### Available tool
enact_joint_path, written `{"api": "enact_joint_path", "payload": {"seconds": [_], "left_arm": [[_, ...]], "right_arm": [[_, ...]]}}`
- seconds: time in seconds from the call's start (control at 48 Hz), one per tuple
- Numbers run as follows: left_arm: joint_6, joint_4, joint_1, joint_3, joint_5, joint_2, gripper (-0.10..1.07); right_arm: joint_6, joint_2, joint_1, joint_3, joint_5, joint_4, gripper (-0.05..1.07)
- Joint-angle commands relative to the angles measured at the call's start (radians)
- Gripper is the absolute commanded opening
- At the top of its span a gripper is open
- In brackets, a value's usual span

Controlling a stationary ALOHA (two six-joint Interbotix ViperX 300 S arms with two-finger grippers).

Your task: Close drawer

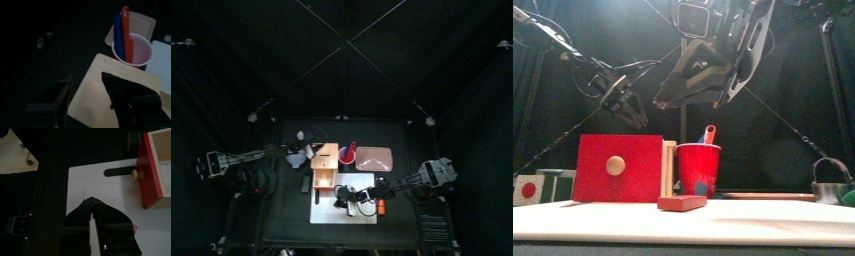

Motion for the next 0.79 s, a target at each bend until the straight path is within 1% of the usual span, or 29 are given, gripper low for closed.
{"api": "enact_joint_path", "payload": {"seconds": [0.0,0.083,0.125,0.25,0.312,0.396,0.479,0.604,0.771], "left_arm": [[0.000,0.009,0.035,-0.067,0.021,0.040,0.83],[0.000,0.029,0.069,-0.110,0.046,0.098,0.81],[0.000,0.040,0.075,-0.124,0.055,0.124,0.80],[0.002,0.081,0.075,-0.155,0.074,0.201,0.79],[0.008,0.086,0.075,-0.163,0.074,0.224,0.78],[0.020,0.080,0.069,-0.169,0.078,0.241,0.78],[0.026,0.072,0.049,-0.163,0.094,0.245,0.76],[0.035,0.063,0.021,-0.152,0.106,0.247,0.71],[0.035,0.048,0.003,-0.140,0.106,0.253,0.65]], "right_arm": [[0.002,-0.003,0.002,-0.037,-0.009,0.000,0.24],[0.003,0.025,0.002,-0.055,-0.006,0.000,0.24],[0.003,0.035,0.002,-0.063,-0.003,0.000,0.24],[0.005,0.075,0.002,-0.094,-0.003,0.003,0.24],[0.003,0.094,0.002,-0.107,-0.003,0.003,0.24],[0.003,0.115,0.002,-0.129,-0.002,0.000,0.24],[0.003,0.133,-0.003,-0.146,-0.002,0.000,0.24],[0.002,0.163,-0.003,-0.181,-0.002,0.000,0.24],[-0.005,0.201,-0.018,-0.229,0.008,-0.002,0.24]]}}
